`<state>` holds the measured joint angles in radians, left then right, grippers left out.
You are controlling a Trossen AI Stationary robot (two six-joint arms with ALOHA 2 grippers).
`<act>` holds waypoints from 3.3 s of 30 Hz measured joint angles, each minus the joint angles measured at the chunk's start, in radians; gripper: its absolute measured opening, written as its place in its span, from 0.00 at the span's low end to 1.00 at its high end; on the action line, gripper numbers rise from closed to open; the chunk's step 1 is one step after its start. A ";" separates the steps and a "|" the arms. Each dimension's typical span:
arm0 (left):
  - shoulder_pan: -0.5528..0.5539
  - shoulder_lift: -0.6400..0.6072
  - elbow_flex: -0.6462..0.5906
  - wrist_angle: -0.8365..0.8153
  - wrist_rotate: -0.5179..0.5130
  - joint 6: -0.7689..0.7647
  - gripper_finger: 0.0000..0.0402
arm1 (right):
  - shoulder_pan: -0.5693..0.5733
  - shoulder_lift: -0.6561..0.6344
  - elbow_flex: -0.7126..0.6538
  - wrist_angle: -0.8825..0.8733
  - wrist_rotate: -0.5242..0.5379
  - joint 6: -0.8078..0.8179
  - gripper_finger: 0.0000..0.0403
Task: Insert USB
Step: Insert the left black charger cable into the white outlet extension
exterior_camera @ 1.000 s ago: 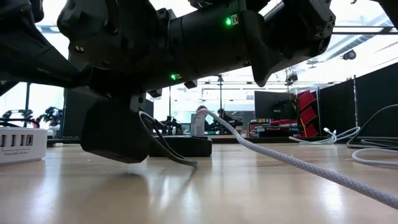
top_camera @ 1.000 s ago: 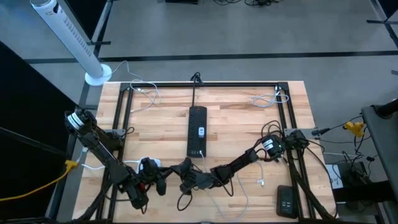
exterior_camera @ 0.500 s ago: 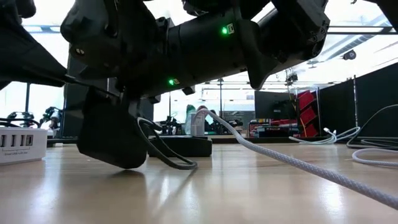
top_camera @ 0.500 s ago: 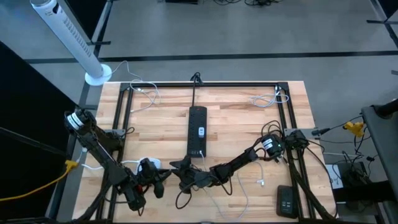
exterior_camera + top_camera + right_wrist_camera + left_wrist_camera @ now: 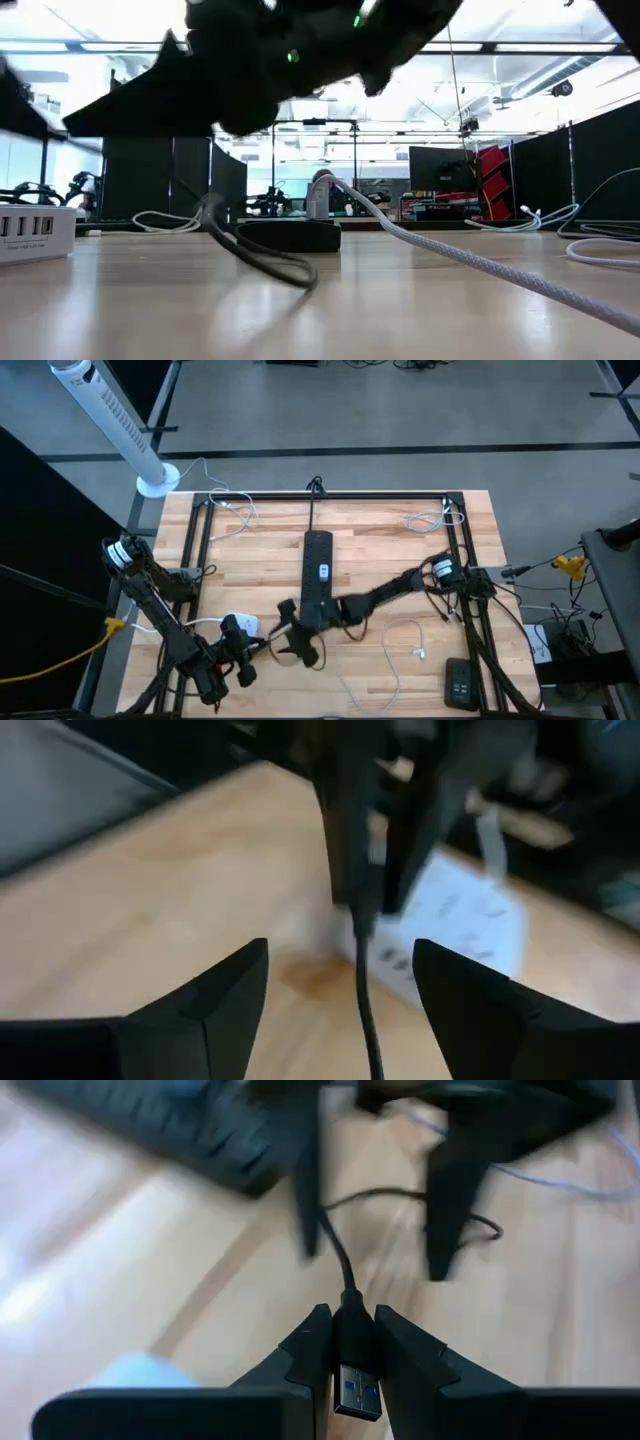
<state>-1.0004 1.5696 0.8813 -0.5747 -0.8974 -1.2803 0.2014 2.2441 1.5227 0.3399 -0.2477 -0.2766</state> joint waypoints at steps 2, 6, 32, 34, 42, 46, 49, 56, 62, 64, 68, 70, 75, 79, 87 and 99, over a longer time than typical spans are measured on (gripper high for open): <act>0.000 0.000 0.041 0.001 0.000 0.146 0.14 | -0.028 0.006 -0.003 0.009 -0.081 0.071 0.55; 0.000 0.000 0.105 -0.003 -0.003 0.360 0.14 | -0.039 0.016 -0.059 0.158 -0.101 0.166 0.53; 0.006 0.092 0.137 -0.084 -0.213 0.658 0.14 | -0.070 0.021 -0.221 0.638 -0.202 0.494 0.50; 0.008 0.102 0.137 -0.092 -0.222 0.669 0.14 | -0.072 0.021 -0.221 0.637 -0.204 0.498 0.50; 0.026 0.144 0.137 -0.122 -0.259 0.674 0.14 | -0.070 0.017 -0.220 0.638 -0.198 0.520 0.50; 0.030 0.145 0.143 -0.150 -0.313 0.676 0.14 | -0.081 0.013 -0.220 0.566 -0.198 0.504 0.50; 0.030 0.145 0.178 -0.188 -0.328 0.676 0.14 | -0.095 0.013 -0.220 0.549 -0.197 0.503 0.50; 0.030 0.147 0.210 -0.249 -0.335 0.674 0.14 | -0.080 0.011 -0.220 0.662 -0.198 0.507 0.50; 0.040 0.147 0.210 -0.254 -0.340 0.670 0.14 | -0.063 0.011 -0.219 0.693 -0.176 0.514 0.50; 0.044 0.147 0.210 -0.255 -0.344 0.670 0.14 | -0.057 0.011 -0.219 0.691 -0.140 0.514 0.50; 0.054 0.147 0.210 -0.256 -0.347 0.669 0.14 | -0.049 0.011 -0.219 0.692 -0.086 0.504 0.49; 0.057 0.147 0.210 -0.256 -0.347 0.669 0.14 | -0.047 0.011 -0.219 0.691 -0.068 0.502 0.49; 0.059 0.147 0.210 -0.255 -0.342 0.658 0.14 | -0.046 0.011 -0.219 0.702 -0.065 0.502 0.46; 0.061 0.147 0.210 -0.256 -0.324 0.648 0.14 | -0.046 0.011 -0.219 0.715 -0.065 0.502 0.41; 0.060 0.148 0.207 -0.256 -0.315 0.643 0.13 | -0.046 0.011 -0.219 0.713 -0.065 0.502 0.23; 0.061 0.148 0.205 -0.264 -0.235 0.644 0.13 | -0.047 0.011 -0.219 0.653 -0.060 0.496 0.04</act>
<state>-0.9394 1.7180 1.0859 -0.8383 -1.1325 -0.6365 0.1547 2.2551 1.3041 0.9927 -0.3079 0.2191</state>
